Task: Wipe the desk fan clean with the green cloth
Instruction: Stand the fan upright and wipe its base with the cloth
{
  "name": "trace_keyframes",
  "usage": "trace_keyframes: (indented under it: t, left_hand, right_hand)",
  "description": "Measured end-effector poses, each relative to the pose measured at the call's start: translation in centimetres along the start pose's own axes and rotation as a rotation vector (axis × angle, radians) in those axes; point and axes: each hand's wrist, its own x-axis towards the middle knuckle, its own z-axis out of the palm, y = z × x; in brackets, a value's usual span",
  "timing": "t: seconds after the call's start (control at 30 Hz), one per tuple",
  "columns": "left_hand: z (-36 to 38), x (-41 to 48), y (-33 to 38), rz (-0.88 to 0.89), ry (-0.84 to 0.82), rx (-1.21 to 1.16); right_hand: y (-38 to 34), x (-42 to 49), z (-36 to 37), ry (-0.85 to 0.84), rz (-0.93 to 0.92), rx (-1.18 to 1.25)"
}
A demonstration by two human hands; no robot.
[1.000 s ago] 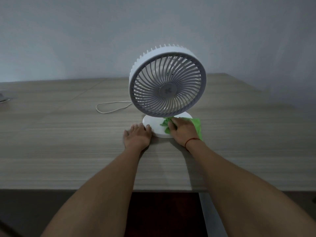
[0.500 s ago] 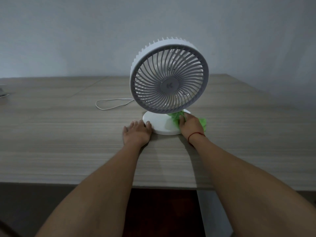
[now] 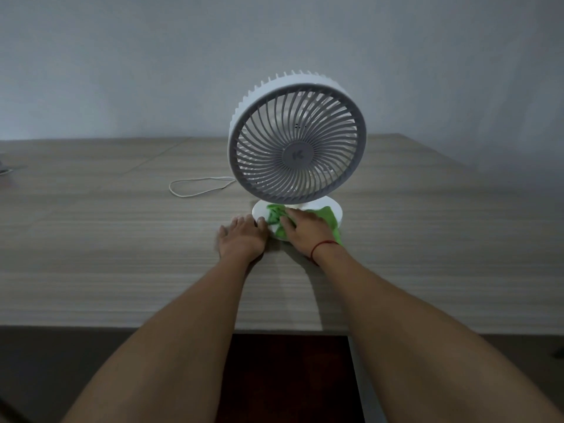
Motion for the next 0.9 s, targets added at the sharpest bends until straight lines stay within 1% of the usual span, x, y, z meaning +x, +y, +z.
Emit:
trace_keyframes:
  t: [0.1,0.3,0.33,0.4,0.47,0.53,0.73,0.8,0.9]
  left_hand:
    - [0.1,0.0,0.1,-0.001,0.015,-0.006]
    - [-0.1,-0.1,0.1,-0.002,0.014,0.006]
    - [-0.1,-0.1,0.1,0.001,0.009,0.007]
    - [0.0,0.0,0.1,0.008,0.005,0.009]
    - [0.2,0.1,0.0,0.015,0.011,0.012]
    - [0.2,0.1,0.1,0.015,0.019,0.021]
    - [0.0,-0.2,0.4,0.003,0.034,0.014]
    - [-0.1,-0.4,0.4,-0.002,0.046,0.006]
    - [-0.3,-0.7,0.7,-0.031,0.054,-0.075]
  right_hand:
    - [1.5,0.5,-0.5,-0.035,0.024,0.027]
    - [5.1,2.3,-1.8,0.067,0.258,0.108]
    - [5.2,2.8,-2.0,0.059,0.289,0.130]
    - [5.2,3.5,-2.5,-0.013,0.313,0.152]
    - [5.1,3.9,-2.8,-0.093,0.306,0.144]
    - [5.0,3.9,-2.8,-0.126,0.281,0.113]
    - [3.5,1.8,-2.0,-0.107,0.177,-0.011]
    - [2.5,0.9,-1.7,-0.094,0.159,-0.016]
    - [0.7,-0.6,-1.0,-0.060,0.127,0.032]
